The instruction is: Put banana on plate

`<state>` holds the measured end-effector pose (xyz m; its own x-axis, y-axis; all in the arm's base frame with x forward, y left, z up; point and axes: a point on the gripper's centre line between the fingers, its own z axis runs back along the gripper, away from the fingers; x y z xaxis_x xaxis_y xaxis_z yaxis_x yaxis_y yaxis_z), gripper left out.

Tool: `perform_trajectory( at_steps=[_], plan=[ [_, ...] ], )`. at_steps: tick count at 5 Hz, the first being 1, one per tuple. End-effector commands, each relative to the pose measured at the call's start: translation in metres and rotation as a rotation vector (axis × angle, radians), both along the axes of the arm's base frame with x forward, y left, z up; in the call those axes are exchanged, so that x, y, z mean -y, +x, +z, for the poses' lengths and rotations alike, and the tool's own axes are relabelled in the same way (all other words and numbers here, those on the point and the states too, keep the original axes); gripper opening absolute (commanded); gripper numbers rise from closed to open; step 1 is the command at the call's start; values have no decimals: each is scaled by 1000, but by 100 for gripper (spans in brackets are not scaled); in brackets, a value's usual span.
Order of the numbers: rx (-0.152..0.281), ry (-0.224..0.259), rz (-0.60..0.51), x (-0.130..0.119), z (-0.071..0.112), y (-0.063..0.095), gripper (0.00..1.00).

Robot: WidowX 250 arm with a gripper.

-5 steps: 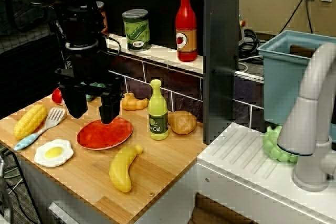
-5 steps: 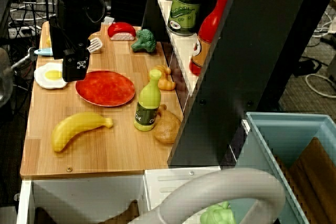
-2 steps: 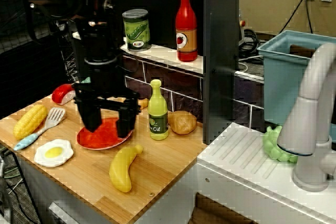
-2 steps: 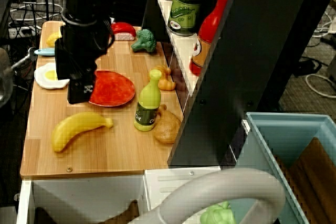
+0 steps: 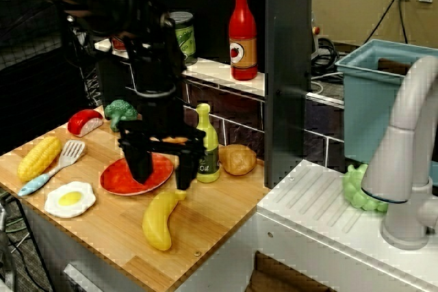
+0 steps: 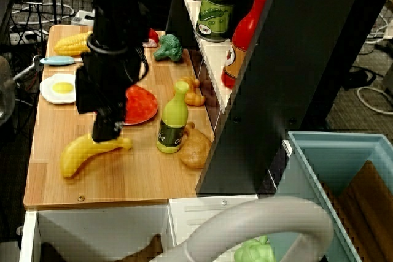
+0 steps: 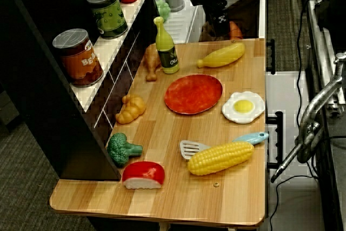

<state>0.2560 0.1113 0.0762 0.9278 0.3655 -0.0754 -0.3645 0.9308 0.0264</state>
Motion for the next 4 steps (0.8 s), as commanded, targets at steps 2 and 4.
perform_trajectory(
  at_steps=[2, 4],
  plan=[
    [4, 65, 2, -18, -7, 12, 100],
    [4, 44, 1, -25, -4, 0, 100]
  ],
)
